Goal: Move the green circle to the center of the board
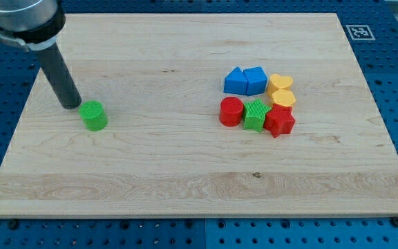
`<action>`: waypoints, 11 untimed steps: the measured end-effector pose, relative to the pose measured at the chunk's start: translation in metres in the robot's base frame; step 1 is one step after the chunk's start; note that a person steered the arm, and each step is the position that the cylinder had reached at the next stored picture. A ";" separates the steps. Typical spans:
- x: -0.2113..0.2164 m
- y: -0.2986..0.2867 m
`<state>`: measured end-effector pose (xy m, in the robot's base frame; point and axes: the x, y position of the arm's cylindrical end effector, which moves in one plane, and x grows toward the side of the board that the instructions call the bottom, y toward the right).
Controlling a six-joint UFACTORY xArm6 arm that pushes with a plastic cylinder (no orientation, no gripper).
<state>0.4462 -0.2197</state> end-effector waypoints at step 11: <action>0.040 0.057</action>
<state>0.4864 -0.1627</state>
